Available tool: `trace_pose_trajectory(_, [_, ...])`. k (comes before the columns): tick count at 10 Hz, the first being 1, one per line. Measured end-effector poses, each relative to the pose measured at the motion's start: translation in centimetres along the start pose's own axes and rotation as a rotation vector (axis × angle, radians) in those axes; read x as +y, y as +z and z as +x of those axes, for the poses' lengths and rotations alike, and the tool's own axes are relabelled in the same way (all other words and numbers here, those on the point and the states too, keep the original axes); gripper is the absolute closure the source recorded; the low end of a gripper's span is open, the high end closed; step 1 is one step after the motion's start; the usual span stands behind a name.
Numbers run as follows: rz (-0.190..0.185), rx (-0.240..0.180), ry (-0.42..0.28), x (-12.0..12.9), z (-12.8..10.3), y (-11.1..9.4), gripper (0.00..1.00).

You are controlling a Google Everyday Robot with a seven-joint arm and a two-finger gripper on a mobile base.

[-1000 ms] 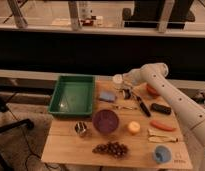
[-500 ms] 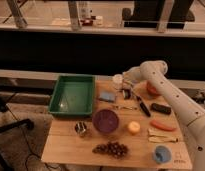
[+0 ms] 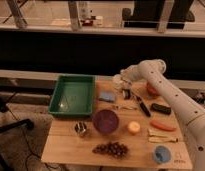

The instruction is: Place towel in paper cup

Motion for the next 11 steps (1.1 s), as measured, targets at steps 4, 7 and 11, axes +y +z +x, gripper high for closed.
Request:
trace_pose_trajectory(4, [0.026,-0.017,-0.016,-0.9,-0.5,0.0,0.95])
trace_pose_trajectory(7, [0.048,-0.032,-0.046,-2.4,-1.0,0.5,0.95])
trace_pose_trajectory(11, [0.068,-0.058,-0.088,-4.2,-2.2,1.3,0.95])
